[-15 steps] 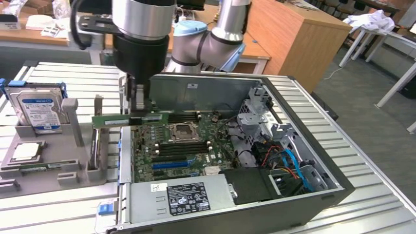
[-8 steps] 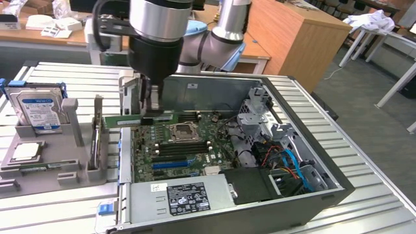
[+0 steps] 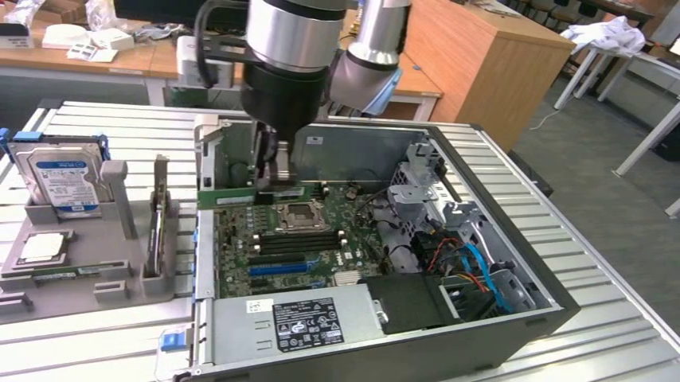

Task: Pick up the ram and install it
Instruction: 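Pick up the ram and move it above insertion slot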

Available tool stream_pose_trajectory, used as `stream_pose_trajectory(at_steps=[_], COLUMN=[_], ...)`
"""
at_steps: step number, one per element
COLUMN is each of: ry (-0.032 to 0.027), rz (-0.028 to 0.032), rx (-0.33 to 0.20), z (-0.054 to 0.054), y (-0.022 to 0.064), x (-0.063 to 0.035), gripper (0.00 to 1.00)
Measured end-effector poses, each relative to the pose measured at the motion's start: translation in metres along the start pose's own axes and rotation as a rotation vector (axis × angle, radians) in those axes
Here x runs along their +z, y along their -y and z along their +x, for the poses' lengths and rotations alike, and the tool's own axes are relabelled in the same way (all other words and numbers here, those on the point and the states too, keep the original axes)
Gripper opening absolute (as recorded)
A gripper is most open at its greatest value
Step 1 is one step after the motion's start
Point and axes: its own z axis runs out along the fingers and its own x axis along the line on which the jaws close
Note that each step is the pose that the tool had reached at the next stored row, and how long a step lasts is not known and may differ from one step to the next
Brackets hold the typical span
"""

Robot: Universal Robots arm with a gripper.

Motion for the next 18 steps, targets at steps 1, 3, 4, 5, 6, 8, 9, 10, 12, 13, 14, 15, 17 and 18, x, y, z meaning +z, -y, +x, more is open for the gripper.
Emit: stream_pose_trajectory(at_steps=[1, 3, 4, 5, 6, 8, 9, 10, 12, 13, 14, 15, 17, 18], ry=[0.0, 0.0, 0.0, 0.0, 0.0, -0.0001, 0.0, -0.0001, 0.0, -0.0001, 0.0, -0.0001, 0.0, -0.0001], rz=[0.0, -0.0001, -0.0001, 0.0, 0.0, -0.0001, 0.0, -0.0001, 0.0, -0.0001, -0.0001, -0.0001, -0.0001, -0.0001], rx=[0.0, 0.0, -0.001, 0.0, 0.0, 0.0, 0.0, 0.0, 0.0, 0.0, 0.0, 0.0, 0.0, 0.0], z=[0.0, 0.001, 0.001, 0.002, 0.002, 0.002, 0.003, 0.003, 0.003, 0.003, 0.004, 0.004, 0.004, 0.005], y=[0.003, 0.009, 0.0122, 0.0152, 0.0181, 0.0236, 0.0263, 0.0289, 0.0343, 0.0376, 0.041, 0.0442, 0.0508, 0.0543], x=[-0.0002, -0.0006, -0.0008, -0.001, -0.0012, -0.0016, -0.0018, -0.002, -0.0023, -0.0026, -0.0027, -0.003, -0.0034, -0.0037], gripper=[0.14, 0.14, 0.14, 0.14, 0.14, 0.14, 0.14, 0.14, 0.14, 0.14, 0.14, 0.14, 0.14, 0.14])
